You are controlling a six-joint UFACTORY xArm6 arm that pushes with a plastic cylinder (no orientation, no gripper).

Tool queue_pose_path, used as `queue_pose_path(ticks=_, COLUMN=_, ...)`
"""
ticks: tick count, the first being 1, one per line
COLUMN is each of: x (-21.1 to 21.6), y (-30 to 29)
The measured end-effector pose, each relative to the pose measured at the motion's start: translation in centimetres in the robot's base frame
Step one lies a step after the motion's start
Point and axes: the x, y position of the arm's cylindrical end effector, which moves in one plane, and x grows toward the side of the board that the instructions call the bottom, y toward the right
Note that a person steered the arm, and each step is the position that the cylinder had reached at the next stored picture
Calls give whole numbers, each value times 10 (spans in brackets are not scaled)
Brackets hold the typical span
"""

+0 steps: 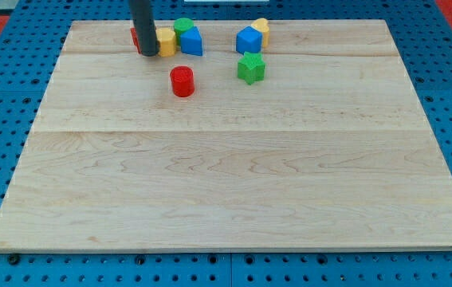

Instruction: Put the cube close to the right of the triangle

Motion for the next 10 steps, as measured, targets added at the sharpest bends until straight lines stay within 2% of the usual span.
queue_pose_path(ticks=2, x=8, y=8)
queue_pose_path(ticks=3, x=26, y=30)
queue_pose_path(ticks=5, x=6, y=60)
queue_pose_path(ticks=7, x=7, y=74)
queue_pose_path(ticks=10, x=12, y=226)
